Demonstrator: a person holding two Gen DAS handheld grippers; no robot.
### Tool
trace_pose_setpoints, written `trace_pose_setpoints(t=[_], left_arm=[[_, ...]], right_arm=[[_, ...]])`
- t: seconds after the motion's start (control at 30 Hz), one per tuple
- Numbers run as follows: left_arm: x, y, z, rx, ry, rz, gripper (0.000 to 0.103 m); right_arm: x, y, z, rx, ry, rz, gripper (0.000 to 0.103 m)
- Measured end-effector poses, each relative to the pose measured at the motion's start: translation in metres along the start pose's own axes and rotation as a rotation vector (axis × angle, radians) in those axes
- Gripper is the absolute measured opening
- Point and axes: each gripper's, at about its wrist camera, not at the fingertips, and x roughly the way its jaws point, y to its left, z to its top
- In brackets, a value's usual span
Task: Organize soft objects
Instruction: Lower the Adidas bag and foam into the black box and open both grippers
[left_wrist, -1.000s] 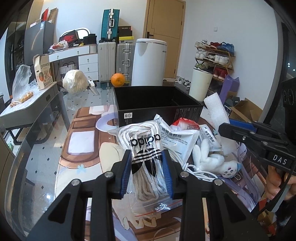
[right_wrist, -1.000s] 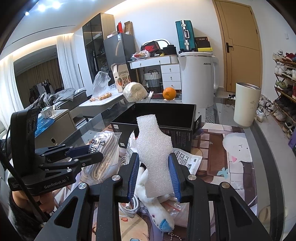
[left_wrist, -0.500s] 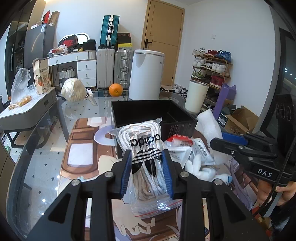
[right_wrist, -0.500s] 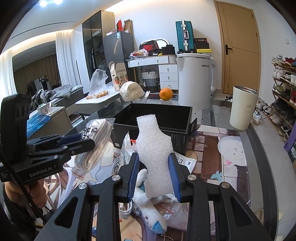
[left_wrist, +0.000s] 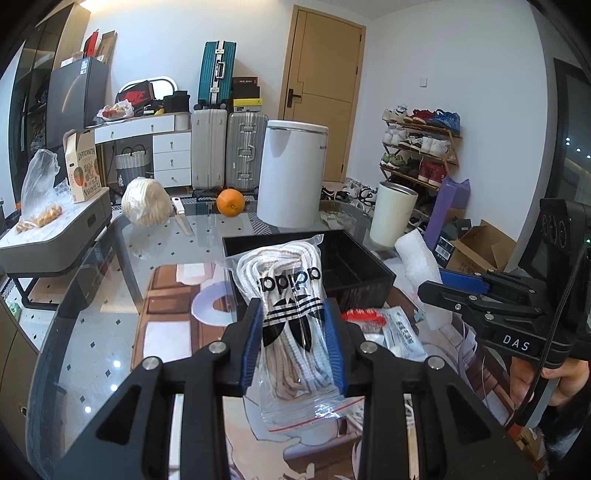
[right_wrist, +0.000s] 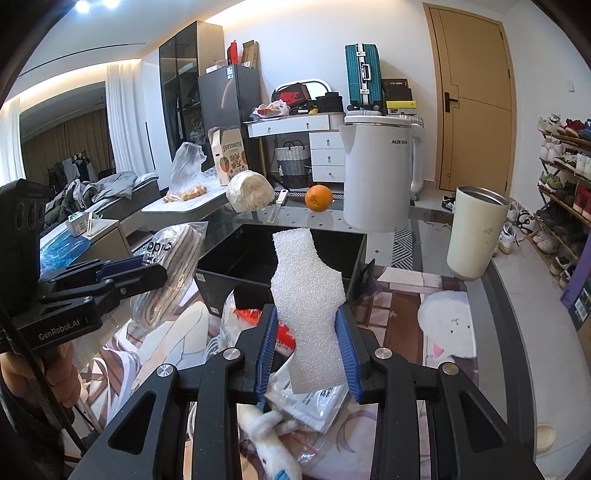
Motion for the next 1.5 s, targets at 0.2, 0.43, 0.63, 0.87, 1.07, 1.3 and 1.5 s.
trace_pose_setpoints(t=[0.2,0.43,0.63,0.87,1.07,1.3,1.5], left_arm=[[0.006,0.005,0.011,0.000,-0.004,-0.007,0.031],[0.018,0.006,0.026,-0.004,-0.003,-0.021,0.031],[0.038,0.006,0.034,-0.008,0.009,-0.011,0.031],[0.069,0.012,0.044,-0.012,0.055,-0.009,0.031],[0.086,0.017,0.047,-0.023,0.084,-0.010,0.031],[0.102,0.015,0.049,-0.014,0.115,-0.016,0.031],[0.116,0.009,0.044,0.016,0.171,-0.011,0.031]], right_arm=[[0.006,-0.004,0.016,-0.014,0.010,0.005,0.033],[0.021,-0.003,0.036,-0.041,0.025,0.012,0.033],[0.040,0.000,0.051,-0.083,0.047,0.005,0.033],[0.070,0.003,0.061,-0.117,0.091,0.009,0.033],[0.092,0.003,0.064,-0.149,0.136,0.008,0.033],[0.112,0.004,0.067,-0.172,0.177,-0.003,0.033],[0.127,0.005,0.067,-0.199,0.227,-0.016,0.033]])
